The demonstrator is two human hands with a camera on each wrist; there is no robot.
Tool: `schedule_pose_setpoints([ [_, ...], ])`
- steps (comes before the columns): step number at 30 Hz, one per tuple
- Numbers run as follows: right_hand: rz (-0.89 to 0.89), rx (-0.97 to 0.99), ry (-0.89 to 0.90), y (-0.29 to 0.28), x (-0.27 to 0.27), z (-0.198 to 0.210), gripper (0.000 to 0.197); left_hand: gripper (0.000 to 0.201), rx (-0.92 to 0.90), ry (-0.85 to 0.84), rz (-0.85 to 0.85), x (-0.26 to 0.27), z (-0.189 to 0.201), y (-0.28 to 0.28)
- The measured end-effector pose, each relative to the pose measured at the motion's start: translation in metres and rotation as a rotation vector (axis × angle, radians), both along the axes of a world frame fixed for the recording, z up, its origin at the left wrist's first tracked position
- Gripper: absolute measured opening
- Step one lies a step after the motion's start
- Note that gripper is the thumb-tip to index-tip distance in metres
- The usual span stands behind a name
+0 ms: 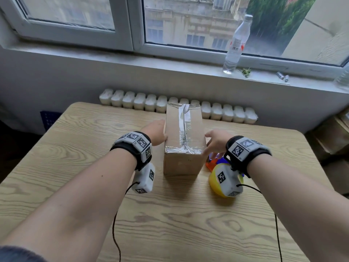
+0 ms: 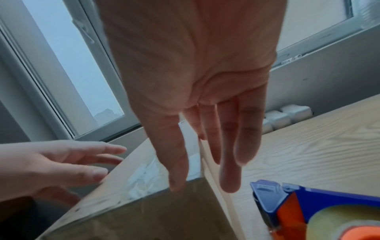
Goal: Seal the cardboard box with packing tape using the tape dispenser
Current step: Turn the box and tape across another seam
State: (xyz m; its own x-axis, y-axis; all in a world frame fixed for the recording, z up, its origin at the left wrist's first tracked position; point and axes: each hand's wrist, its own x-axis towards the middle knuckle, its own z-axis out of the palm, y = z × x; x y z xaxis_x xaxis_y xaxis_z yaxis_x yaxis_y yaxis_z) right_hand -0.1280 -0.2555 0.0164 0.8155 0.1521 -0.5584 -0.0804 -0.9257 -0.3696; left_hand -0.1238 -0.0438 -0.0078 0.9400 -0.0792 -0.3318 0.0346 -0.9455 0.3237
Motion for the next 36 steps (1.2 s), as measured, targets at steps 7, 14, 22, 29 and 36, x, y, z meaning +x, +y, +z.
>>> schedule_pose_setpoints([
  [7,0.026,0.014,0.073,0.003,0.028,-0.003,0.074,0.101,0.02,-0.046,0.015,0.036,-0.007,0.003],
  [14,0.02,-0.096,-0.098,-0.005,0.051,-0.013,0.039,0.138,0.075,-0.016,0.076,0.075,-0.014,0.023],
  [22,-0.367,0.209,-0.062,0.012,0.069,-0.026,0.052,0.104,0.081,-0.086,0.286,0.074,-0.009,0.039],
  [29,-0.238,0.183,-0.208,0.017,0.074,-0.016,0.062,0.093,0.043,0.017,0.288,0.06,-0.014,0.061],
  [36,-0.379,-0.032,-0.077,0.014,0.057,-0.027,0.038,0.079,0.176,0.05,0.191,0.049,0.001,0.059],
])
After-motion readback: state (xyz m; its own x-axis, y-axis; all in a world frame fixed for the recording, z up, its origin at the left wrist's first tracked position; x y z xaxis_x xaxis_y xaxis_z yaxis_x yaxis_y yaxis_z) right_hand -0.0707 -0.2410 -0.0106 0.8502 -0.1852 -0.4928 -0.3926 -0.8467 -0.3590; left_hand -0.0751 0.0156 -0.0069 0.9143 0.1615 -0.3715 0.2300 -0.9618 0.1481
